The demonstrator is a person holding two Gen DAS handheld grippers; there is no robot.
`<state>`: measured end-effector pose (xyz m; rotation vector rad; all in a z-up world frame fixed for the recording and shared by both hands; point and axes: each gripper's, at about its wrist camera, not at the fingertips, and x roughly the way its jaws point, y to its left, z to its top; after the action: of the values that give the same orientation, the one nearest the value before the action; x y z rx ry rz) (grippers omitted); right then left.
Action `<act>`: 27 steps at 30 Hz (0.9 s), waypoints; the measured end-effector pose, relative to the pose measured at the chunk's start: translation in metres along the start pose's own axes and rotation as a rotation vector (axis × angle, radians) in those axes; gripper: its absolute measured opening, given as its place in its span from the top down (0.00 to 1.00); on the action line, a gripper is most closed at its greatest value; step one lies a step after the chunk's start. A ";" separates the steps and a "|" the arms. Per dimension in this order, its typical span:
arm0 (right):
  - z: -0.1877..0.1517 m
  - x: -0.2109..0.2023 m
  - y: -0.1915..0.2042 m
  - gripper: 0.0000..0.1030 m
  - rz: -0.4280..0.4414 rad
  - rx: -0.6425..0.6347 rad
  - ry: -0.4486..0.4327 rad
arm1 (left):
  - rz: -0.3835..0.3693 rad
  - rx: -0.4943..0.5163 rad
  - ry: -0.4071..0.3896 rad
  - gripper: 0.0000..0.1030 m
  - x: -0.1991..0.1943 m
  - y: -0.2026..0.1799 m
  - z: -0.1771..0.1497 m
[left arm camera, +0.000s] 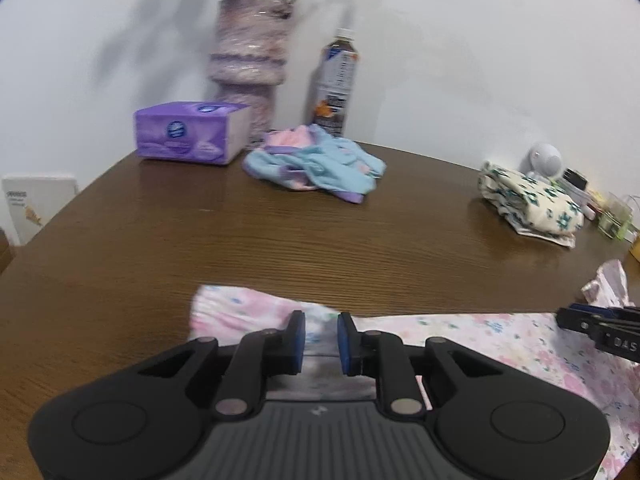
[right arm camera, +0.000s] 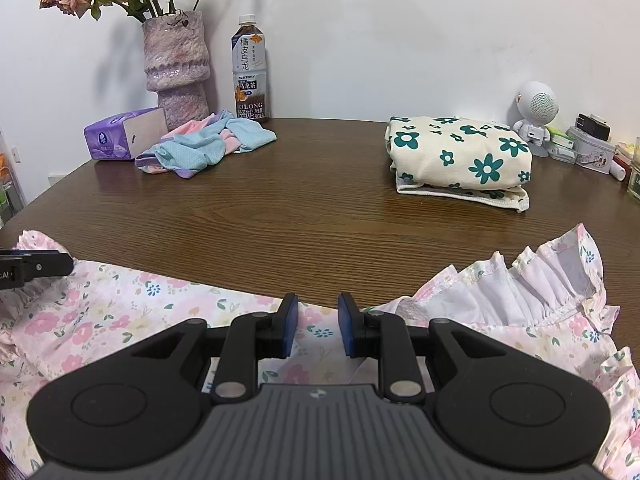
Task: Fold clothes
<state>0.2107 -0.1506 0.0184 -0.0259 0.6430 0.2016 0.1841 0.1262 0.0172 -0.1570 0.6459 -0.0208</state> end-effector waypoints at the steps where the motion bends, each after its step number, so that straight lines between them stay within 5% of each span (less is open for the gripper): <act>1: 0.000 0.000 0.000 0.79 0.001 0.000 0.000 | 0.007 -0.008 -0.003 0.84 -0.001 0.005 0.000; 11: -0.001 -0.001 -0.010 0.79 -0.004 0.015 -0.003 | 0.035 -0.039 -0.026 0.85 -0.008 0.022 -0.003; 14: -0.001 -0.001 -0.011 0.79 0.000 0.020 -0.006 | 0.038 -0.059 -0.059 0.61 -0.018 0.018 -0.001; 17: -0.003 -0.021 -0.019 0.78 0.024 0.019 -0.031 | 0.031 -0.051 -0.123 0.50 -0.038 0.007 0.001; 22: -0.006 -0.061 -0.035 0.57 0.069 0.016 -0.079 | -0.043 -0.015 -0.142 0.26 -0.063 -0.018 0.000; 27: -0.017 -0.098 -0.066 0.50 0.069 0.011 -0.096 | -0.129 0.058 -0.115 0.22 -0.068 -0.060 -0.005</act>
<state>0.1367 -0.2342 0.0606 0.0163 0.5498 0.2644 0.1291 0.0706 0.0631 -0.1428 0.5190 -0.1532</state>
